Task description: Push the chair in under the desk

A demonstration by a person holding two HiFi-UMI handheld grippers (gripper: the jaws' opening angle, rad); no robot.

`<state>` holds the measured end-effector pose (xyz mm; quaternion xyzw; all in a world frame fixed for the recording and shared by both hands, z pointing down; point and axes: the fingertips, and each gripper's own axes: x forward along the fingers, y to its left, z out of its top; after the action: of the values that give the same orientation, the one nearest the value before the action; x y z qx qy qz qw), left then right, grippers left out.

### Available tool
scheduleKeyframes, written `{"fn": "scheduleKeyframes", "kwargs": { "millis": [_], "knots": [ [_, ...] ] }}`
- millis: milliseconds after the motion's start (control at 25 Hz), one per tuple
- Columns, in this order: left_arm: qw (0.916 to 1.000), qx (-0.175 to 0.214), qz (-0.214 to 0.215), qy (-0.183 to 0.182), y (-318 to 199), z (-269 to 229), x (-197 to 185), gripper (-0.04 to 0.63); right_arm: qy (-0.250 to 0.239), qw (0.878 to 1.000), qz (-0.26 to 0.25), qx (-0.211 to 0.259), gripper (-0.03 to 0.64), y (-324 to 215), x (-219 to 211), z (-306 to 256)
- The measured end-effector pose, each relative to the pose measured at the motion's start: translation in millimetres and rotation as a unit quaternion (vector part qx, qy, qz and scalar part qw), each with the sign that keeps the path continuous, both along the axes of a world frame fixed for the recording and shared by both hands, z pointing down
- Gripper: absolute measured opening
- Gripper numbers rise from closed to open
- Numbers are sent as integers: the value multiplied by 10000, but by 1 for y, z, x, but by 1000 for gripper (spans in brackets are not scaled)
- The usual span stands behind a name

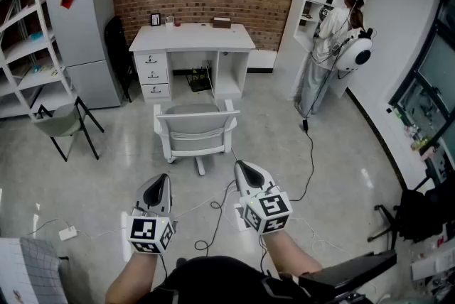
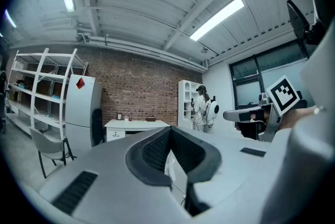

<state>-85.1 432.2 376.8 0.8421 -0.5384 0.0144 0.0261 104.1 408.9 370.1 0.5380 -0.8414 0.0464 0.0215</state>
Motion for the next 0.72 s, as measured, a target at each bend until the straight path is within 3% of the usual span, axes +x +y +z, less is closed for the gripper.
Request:
{"fn": "scheduleKeyframes", "kwargs": {
  "millis": [720],
  "knots": [
    [9998,-83,198,28,6,3,-20,8,-105,9995,308,-49,6,3,-14,0]
  ]
}}
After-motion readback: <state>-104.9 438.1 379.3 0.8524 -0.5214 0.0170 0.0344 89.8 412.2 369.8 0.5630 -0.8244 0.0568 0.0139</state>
